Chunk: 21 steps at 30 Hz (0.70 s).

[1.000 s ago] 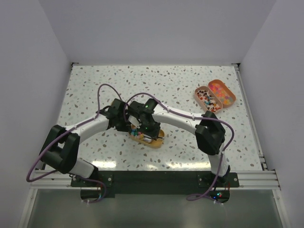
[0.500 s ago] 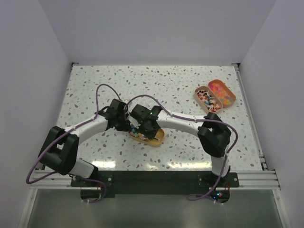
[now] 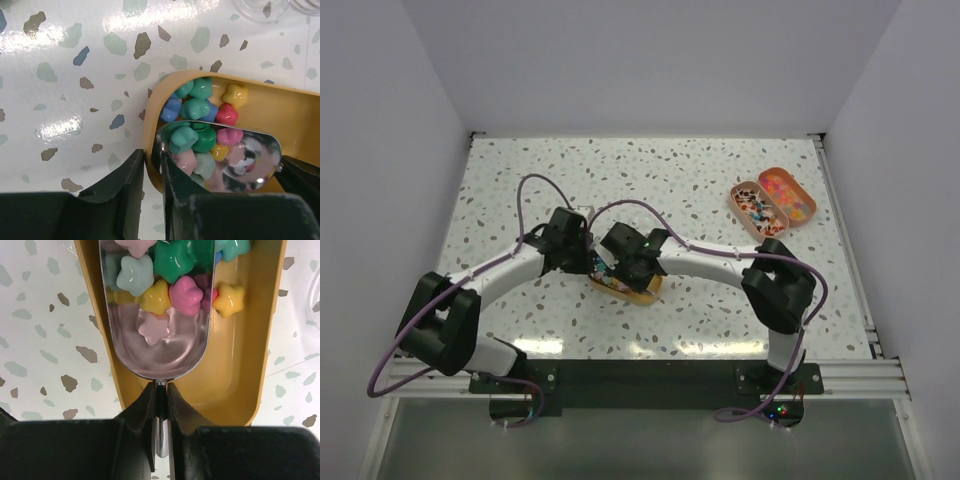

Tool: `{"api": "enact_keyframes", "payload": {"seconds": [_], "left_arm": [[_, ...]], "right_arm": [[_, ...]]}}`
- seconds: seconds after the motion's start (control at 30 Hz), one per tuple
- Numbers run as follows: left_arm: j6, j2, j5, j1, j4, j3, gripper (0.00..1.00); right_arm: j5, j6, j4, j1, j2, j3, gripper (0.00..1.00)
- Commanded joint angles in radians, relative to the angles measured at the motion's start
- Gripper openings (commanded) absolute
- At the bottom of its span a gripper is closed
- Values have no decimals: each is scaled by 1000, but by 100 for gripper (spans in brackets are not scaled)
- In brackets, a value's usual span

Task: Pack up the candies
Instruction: Scoop the fake candies from the storage box.

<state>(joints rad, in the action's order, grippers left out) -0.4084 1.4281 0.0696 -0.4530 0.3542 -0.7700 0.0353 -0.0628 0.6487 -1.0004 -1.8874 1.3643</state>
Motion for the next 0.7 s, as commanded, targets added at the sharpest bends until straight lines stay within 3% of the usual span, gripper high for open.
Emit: {"api": "enact_keyframes", "payload": {"seconds": [0.0,0.5,0.67], "left_arm": [[-20,-66,24,-12,-41,-25,26],[-41,-227,13,112,-107,9,48],[-35,-270,-30,148,-103,12,60]], "right_arm": [[48,-11,-84,28,25,-34,0],[46,-58,-3,55,148,-38,0],[32,-71,37,63,182,-10,0]]}}
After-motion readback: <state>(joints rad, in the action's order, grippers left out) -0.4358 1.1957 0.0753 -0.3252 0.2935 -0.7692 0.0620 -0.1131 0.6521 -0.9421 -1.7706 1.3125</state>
